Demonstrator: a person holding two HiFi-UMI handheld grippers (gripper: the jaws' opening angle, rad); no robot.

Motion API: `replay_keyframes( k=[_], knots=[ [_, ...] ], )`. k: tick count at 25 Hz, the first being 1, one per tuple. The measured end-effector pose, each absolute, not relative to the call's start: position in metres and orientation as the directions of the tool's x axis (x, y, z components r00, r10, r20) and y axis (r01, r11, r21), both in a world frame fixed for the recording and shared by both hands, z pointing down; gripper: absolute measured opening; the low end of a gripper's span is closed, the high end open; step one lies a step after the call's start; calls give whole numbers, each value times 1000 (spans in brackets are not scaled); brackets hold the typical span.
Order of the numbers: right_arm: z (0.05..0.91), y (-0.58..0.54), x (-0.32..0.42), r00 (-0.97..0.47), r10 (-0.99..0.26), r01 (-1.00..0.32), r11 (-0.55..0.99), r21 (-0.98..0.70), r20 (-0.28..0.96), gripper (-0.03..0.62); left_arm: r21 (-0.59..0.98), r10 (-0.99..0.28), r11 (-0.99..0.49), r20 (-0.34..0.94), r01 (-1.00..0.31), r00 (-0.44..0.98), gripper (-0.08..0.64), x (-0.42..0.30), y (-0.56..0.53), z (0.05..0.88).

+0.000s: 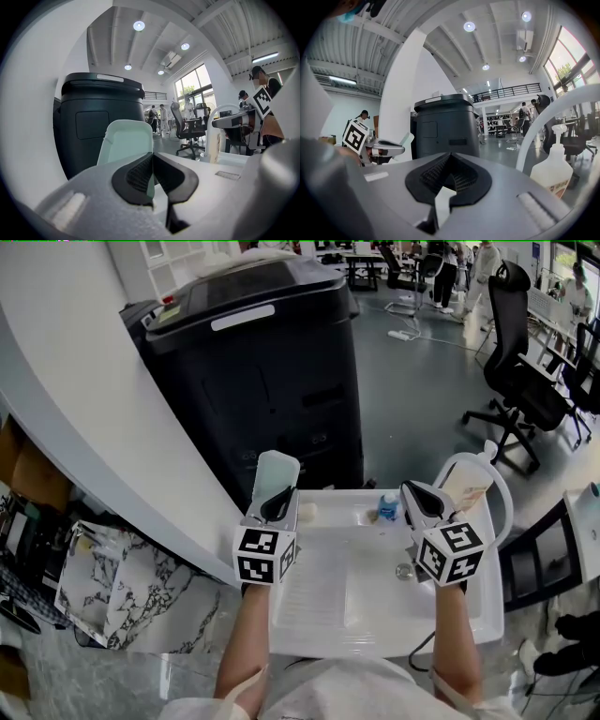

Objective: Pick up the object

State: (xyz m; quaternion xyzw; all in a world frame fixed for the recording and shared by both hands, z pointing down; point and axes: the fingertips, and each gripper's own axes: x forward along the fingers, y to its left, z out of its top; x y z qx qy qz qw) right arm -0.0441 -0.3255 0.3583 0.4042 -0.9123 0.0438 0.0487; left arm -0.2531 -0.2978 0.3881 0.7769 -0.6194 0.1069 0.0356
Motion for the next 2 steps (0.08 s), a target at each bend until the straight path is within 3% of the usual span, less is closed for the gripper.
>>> replay_keyframes(
  k=[2],
  knots=[
    [358,-325,-43,-668,-734,-743,669,-40,123,2,-78,-954,-233,210,-969,212,9,-251,-298,388]
  ],
)
